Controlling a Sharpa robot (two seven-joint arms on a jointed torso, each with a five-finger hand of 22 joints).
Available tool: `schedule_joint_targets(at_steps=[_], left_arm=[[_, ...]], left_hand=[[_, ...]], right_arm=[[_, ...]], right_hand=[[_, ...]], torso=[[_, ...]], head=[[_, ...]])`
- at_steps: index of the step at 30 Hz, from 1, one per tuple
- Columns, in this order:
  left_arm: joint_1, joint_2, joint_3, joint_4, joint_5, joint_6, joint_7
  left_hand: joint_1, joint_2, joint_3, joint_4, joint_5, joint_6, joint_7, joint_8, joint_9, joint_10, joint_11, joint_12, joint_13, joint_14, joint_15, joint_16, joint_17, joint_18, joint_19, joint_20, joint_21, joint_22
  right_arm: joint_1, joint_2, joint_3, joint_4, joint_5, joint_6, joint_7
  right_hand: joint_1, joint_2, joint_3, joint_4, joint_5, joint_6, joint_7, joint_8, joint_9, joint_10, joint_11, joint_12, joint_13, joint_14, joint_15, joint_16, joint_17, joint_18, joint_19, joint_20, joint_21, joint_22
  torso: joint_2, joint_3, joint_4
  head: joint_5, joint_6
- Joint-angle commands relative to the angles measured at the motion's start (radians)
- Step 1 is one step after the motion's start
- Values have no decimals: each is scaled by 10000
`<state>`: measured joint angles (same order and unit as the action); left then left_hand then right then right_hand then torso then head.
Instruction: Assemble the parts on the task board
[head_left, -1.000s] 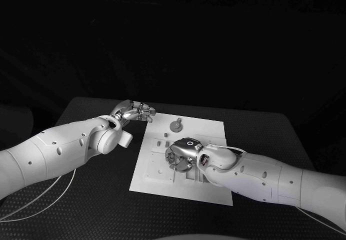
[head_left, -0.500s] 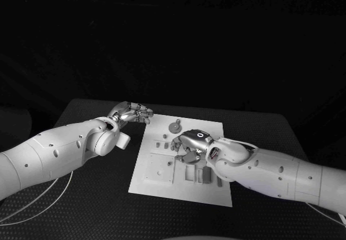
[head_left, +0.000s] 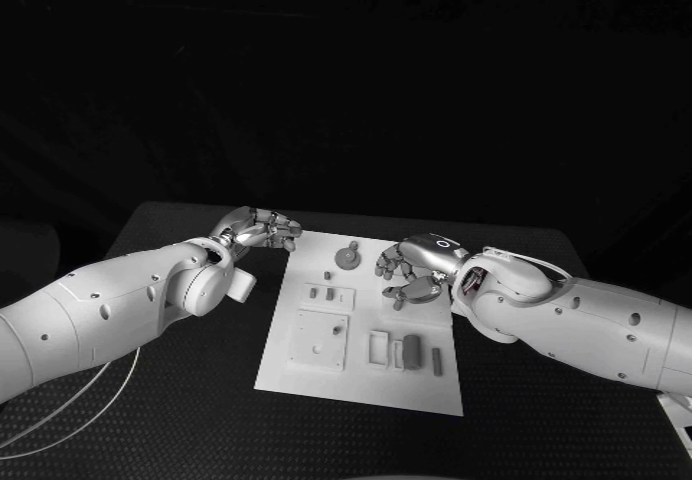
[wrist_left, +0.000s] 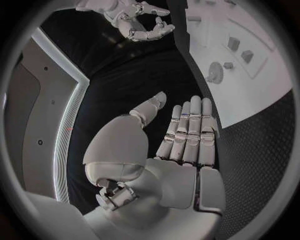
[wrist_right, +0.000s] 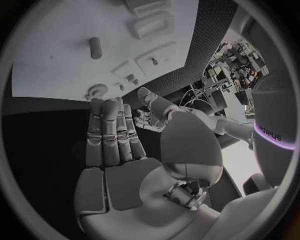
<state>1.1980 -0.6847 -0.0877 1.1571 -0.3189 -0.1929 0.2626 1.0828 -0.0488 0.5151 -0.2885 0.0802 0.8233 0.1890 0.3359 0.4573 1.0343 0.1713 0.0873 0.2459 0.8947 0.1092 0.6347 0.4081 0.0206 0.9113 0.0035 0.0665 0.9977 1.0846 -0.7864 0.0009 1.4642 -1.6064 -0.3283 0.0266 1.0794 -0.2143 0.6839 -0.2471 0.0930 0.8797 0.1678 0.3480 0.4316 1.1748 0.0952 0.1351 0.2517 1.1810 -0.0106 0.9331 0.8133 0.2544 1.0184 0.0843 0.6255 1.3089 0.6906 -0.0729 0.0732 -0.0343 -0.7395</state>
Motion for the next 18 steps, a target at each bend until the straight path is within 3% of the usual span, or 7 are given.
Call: schedule_joint_targets(at_steps=[1,6,10,18], left_arm=[[12,7,9,53,58,133,68],[12,-12,9,60,58,125,67],[12,-6,9,65,58,136,71],[11,-10,9,46,58,146,70]], left_hand=[[-80,2,-59,17,-4,-42,1,61,-15,-72,-15,-40,-10,-76,10,-70,15,120,21,62,14,-13],[-78,0,-58,16,-4,-41,0,64,-16,-71,-15,-39,-11,-76,11,-73,20,121,22,63,15,-16],[-76,-1,-58,16,-4,-41,0,66,-16,-71,-15,-39,-12,-76,11,-76,24,122,22,63,15,-17],[-75,0,-56,17,-5,-41,0,71,-18,-72,-15,-38,-14,-75,12,-81,34,124,22,65,16,-21]], right_arm=[[-9,-15,-6,-195,-350,938,-347],[-67,58,-12,-495,-782,1050,-517],[-146,129,-35,-758,-1058,1100,-600],[-333,370,-77,-1186,-1216,1090,-571]], right_hand=[[-26,-127,13,104,22,-79,16,-53,-19,-84,54,-45,12,-119,3,57,-29,74,-87,22,40,221],[-14,-301,63,277,19,-219,45,-131,-66,-234,119,-131,13,-248,64,91,-83,74,-215,62,55,219],[25,-370,69,339,15,-306,5,-170,-95,-363,169,-201,6,-313,112,126,-119,74,-285,87,71,216],[68,-385,82,372,17,-334,-30,-175,-105,-428,194,-234,7,-344,136,155,-141,74,-318,97,83,215]], torso=[[3,0,7],[6,12,10],[0,-2,15],[0,4,23]], head=[[-43,18],[-45,-2],[-60,-7],[-47,-43]])
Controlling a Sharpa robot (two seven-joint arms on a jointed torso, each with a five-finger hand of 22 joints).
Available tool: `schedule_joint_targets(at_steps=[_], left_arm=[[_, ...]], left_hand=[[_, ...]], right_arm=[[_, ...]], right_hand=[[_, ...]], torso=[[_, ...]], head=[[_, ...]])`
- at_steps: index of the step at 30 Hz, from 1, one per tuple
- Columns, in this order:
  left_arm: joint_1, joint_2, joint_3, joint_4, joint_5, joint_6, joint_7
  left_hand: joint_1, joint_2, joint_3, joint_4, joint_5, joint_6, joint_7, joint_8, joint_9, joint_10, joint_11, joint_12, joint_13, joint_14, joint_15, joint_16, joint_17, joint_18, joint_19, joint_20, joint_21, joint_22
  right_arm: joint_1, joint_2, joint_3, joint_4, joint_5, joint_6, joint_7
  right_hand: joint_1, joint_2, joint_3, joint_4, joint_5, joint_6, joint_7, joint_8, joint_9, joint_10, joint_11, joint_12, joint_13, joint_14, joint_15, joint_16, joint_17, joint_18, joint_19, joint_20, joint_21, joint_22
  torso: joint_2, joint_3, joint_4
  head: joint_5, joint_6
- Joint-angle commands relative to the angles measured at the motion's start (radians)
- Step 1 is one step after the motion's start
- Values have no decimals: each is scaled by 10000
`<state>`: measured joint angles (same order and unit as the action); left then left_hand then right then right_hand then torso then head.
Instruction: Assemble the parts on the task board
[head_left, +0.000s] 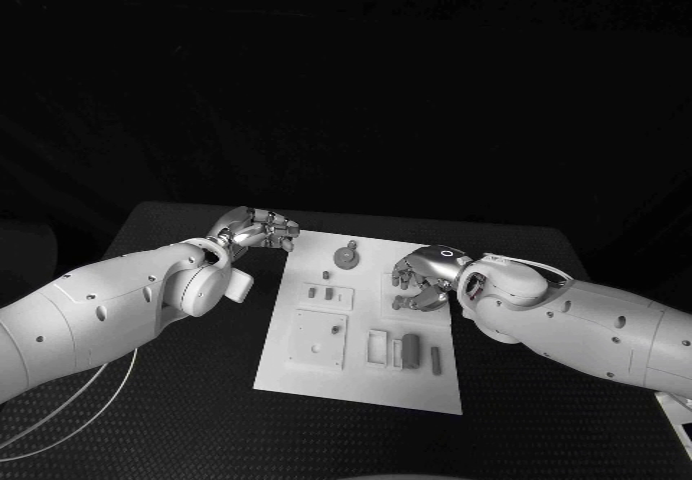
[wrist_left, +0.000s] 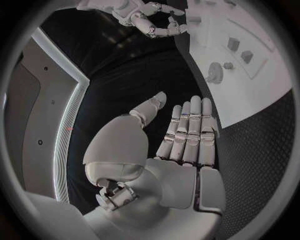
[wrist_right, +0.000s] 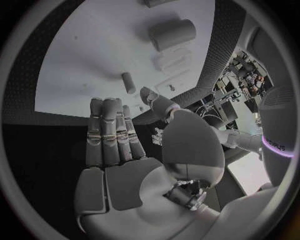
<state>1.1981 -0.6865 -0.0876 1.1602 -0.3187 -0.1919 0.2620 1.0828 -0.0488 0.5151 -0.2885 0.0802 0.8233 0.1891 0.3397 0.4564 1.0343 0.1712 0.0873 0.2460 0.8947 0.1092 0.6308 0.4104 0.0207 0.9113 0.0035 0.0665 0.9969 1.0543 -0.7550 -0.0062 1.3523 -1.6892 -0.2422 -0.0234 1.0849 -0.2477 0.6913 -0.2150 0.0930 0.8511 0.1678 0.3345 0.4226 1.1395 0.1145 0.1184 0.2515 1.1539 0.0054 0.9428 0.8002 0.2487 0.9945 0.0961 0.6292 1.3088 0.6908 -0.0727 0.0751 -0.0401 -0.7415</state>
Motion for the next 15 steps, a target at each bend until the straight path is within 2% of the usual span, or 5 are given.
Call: schedule_joint_targets(at_steps=[1,6,11,15], left_arm=[[11,10,9,15,57,137,77],[11,16,9,13,57,144,80],[11,24,9,18,57,148,81],[11,33,9,28,57,160,79]], left_hand=[[-75,0,-56,17,-5,-41,-1,33,-9,-71,-15,-38,-15,-75,12,-43,12,124,23,65,16,-14],[-75,1,-56,19,-5,-42,-1,36,-11,-72,-15,-37,-16,-74,12,-47,18,124,23,66,17,-16],[-77,2,-56,20,-6,-42,-1,38,-12,-73,-14,-37,-18,-74,13,-50,24,125,24,67,18,-19],[-79,3,-57,22,-6,-43,0,40,-13,-73,-14,-37,-18,-74,13,-53,28,125,24,68,18,-20]], right_arm=[[-34,64,-9,-78,-396,241,-67],[-61,107,-85,-150,-400,328,-31],[-64,169,-94,-164,-378,369,8],[-65,232,-108,-159,-335,372,57]], right_hand=[[16,-51,9,52,17,-51,-33,-41,-15,-79,2,-69,8,-74,-23,60,-12,131,-81,-20,47,216],[24,-43,10,61,16,-54,-46,-40,-17,-88,6,-73,10,-79,-18,69,-17,131,-87,-17,51,216],[75,32,26,71,17,-28,-62,-16,-12,-83,4,-66,26,-84,-20,101,-32,131,-98,-16,67,215],[180,271,38,52,12,155,-31,97,24,37,-35,12,87,-39,-56,187,-62,131,-77,-30,130,219]], torso=[[-1,3,6],[-4,-7,4],[0,-4,-13],[-2,-4,-1]], head=[[11,-22],[12,-45],[5,-26],[-8,-31]])
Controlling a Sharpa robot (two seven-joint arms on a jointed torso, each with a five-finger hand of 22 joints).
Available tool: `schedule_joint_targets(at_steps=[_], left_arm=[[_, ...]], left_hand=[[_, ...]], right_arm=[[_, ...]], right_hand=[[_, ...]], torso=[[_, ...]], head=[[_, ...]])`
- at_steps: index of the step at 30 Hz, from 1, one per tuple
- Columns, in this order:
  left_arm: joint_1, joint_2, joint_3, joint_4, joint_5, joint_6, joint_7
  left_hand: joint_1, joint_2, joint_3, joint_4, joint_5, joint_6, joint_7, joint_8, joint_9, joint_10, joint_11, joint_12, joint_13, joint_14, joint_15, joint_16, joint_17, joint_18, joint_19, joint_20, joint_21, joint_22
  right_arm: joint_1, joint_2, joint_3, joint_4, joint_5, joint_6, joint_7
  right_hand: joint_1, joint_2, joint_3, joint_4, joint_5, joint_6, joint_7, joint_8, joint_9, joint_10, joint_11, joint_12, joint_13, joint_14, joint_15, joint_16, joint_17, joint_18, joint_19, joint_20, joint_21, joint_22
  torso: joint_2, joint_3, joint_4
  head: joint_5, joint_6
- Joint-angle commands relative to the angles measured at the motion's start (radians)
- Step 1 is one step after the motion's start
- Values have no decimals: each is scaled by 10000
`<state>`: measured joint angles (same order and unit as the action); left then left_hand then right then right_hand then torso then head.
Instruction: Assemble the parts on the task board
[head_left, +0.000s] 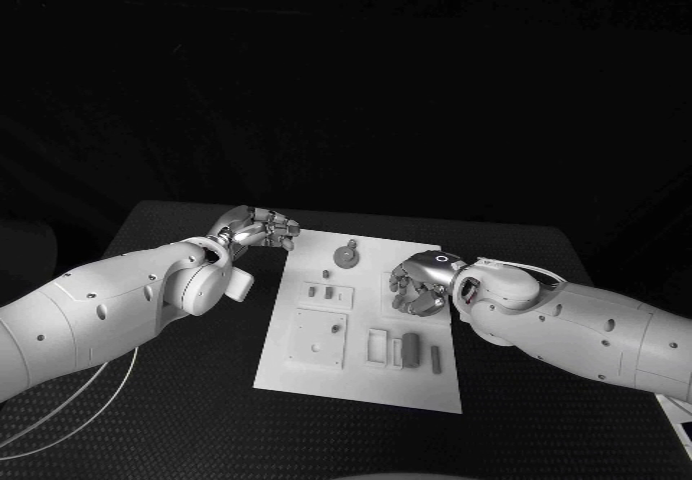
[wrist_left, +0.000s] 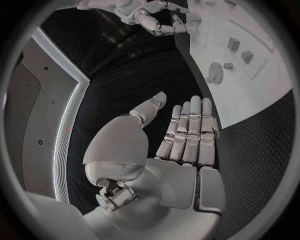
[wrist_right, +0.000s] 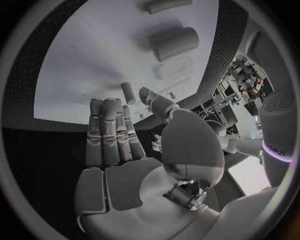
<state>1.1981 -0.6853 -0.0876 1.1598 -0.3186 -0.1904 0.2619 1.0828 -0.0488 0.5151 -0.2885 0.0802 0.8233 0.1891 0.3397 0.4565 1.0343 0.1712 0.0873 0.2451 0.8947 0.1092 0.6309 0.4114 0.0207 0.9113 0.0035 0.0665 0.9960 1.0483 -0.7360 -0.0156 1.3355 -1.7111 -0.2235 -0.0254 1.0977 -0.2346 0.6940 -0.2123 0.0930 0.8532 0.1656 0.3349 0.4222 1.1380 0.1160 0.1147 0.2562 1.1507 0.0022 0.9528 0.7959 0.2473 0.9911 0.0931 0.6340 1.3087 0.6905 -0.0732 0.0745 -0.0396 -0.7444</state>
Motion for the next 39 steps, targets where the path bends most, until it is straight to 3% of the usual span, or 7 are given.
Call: schedule_joint_targets(at_steps=[1,10,16,20,29,39], left_arm=[[11,22,9,27,56,145,80],[9,64,8,-23,63,158,84],[9,56,8,-37,67,161,85],[9,56,8,-33,67,165,83],[9,53,8,-29,67,169,73],[9,56,8,-17,67,165,68]], left_hand=[[-80,3,-57,22,-6,-44,0,40,-14,-74,-14,-37,-10,-73,13,-53,19,125,24,69,18,-12],[-89,7,-59,28,-7,-46,1,43,-16,-75,-13,-36,-12,-72,15,-58,29,126,26,71,19,-16],[-95,12,-60,31,-7,-48,1,45,-18,-76,-12,-36,-14,-71,15,-62,35,126,27,71,20,-18],[-96,14,-60,31,-6,-49,1,46,-19,-76,-12,-36,-14,-71,15,-64,39,127,27,71,20,-20],[-97,17,-59,29,-5,-53,2,49,-22,-79,-11,-36,-17,-72,16,-71,49,129,26,72,20,-24],[-102,21,-60,30,-5,-59,3,51,-25,-82,-10,-36,-20,-71,16,-79,61,130,26,73,20,-29]], right_arm=[[-7,55,-15,14,-116,203,83],[-60,213,-29,-64,-243,187,86],[-112,230,-40,-97,-535,186,-18],[-124,232,-40,-96,-754,72,-114],[-126,232,-41,-128,-1075,24,-335],[-126,233,-41,-10,-1086,-615,-249]], right_hand=[[87,252,10,5,11,206,-9,133,42,144,-84,102,75,26,-55,121,-31,145,-19,-12,114,221],[117,913,-23,-261,17,676,-176,371,131,591,-258,329,256,143,-219,251,-158,145,46,-57,244,210],[220,1490,49,-700,24,1035,-328,528,218,930,-401,467,374,258,-350,403,-185,145,149,-124,371,210],[454,1797,130,-804,25,1269,-427,636,289,1179,-519,568,458,375,-465,566,-139,145,263,-213,494,221],[730,1847,181,-813,29,1361,-472,665,330,1279,-577,592,517,392,-525,669,-96,145,301,-268,583,218],[948,1832,184,-807,24,1473,-517,708,394,1401,-640,630,600,494,-594,775,-64,145,441,-329,719,214]], torso=[[-1,-1,5],[0,-1,11],[0,1,5],[2,-3,-1],[0,-1,5],[-3,-10,8]], head=[[-14,-14],[-4,-33],[23,-64],[11,-64],[2,-71],[-8,-66]])
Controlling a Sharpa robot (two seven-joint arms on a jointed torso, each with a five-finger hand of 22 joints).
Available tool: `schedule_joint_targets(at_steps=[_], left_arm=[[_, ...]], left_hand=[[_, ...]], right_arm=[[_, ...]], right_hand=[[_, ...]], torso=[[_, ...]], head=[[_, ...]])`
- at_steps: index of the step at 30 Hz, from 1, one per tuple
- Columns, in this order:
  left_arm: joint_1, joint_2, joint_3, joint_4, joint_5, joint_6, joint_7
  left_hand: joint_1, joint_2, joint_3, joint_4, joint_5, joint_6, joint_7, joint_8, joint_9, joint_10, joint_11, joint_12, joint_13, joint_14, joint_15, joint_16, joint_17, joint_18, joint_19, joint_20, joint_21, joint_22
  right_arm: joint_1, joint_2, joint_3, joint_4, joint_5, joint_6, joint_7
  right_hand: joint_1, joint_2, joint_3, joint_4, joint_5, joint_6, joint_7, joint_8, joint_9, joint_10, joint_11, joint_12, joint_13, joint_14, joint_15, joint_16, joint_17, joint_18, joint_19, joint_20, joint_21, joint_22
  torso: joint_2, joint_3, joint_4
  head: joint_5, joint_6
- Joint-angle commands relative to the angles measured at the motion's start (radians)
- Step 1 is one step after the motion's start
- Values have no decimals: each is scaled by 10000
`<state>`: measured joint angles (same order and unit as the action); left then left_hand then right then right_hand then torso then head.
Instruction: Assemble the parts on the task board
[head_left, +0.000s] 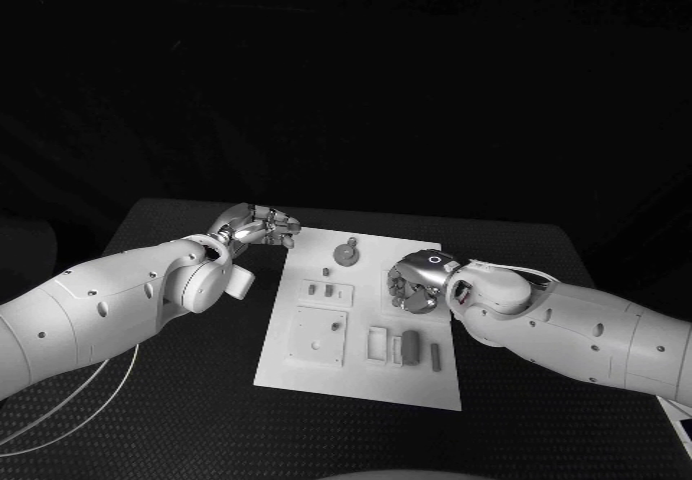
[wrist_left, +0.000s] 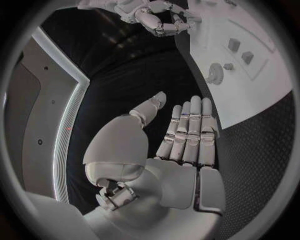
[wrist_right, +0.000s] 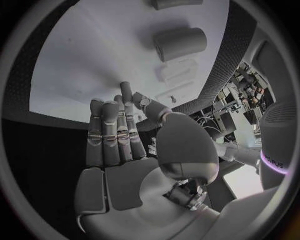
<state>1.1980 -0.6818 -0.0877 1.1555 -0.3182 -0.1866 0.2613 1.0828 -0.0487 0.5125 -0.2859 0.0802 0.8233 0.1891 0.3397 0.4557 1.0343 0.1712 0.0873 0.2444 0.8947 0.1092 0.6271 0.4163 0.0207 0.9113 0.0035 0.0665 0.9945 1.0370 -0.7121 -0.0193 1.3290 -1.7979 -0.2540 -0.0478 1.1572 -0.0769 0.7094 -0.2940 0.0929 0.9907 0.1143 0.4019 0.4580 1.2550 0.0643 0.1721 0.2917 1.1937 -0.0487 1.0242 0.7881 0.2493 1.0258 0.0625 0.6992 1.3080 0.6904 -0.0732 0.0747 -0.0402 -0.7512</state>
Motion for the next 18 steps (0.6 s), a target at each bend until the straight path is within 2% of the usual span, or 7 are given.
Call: schedule_joint_targets(at_steps=[1,8,11,16,18], left_arm=[[10,17,8,26,62,125,74],[10,2,8,10,62,120,67],[11,-16,8,13,63,121,62],[11,-23,8,10,63,113,62],[12,-19,8,21,63,118,61]], left_hand=[[-103,21,-34,4,-5,-59,3,51,-18,-83,-10,-36,-13,-71,16,-42,13,130,26,73,20,-14],[-105,25,-32,5,-4,-64,5,52,-20,-85,-9,-36,-15,-70,16,-46,21,131,26,73,21,-17],[-105,27,-31,5,-3,-65,5,53,-22,-85,-9,-36,-16,-70,16,-48,25,132,27,73,21,-19],[-104,27,-30,3,-3,-67,5,56,-23,-85,-9,-35,-17,-69,16,-53,32,133,26,74,21,-22],[-104,27,-30,3,-3,-67,5,57,-24,-85,-9,-34,-17,-69,16,-54,35,133,26,74,21,-23]], right_arm=[[-13,-18,-4,79,-203,-327,-28],[-7,-252,20,477,144,-249,-79],[61,-423,165,796,177,-204,-106],[451,-661,288,1281,411,-107,-93],[539,-715,412,1500,491,-85,-92]], right_hand=[[367,253,29,10,25,110,-10,44,46,248,-131,62,256,79,-93,70,16,125,112,-31,81,219],[415,240,11,10,24,161,-35,71,107,326,-174,94,324,168,-140,122,24,125,211,-79,157,216],[422,241,11,9,25,167,-38,74,116,335,-180,97,335,179,-146,130,26,125,223,-86,167,215],[427,238,7,10,25,175,-43,79,129,347,-187,102,351,193,-153,140,28,125,236,-95,180,215],[429,238,7,10,25,177,-44,80,134,350,-189,103,355,196,-156,143,29,125,240,-97,185,215]], torso=[[-3,-9,6],[-2,-7,1],[-4,-10,3],[-4,-16,-10],[-1,-17,-9]], head=[[4,5],[25,11],[38,2],[42,16],[47,28]])
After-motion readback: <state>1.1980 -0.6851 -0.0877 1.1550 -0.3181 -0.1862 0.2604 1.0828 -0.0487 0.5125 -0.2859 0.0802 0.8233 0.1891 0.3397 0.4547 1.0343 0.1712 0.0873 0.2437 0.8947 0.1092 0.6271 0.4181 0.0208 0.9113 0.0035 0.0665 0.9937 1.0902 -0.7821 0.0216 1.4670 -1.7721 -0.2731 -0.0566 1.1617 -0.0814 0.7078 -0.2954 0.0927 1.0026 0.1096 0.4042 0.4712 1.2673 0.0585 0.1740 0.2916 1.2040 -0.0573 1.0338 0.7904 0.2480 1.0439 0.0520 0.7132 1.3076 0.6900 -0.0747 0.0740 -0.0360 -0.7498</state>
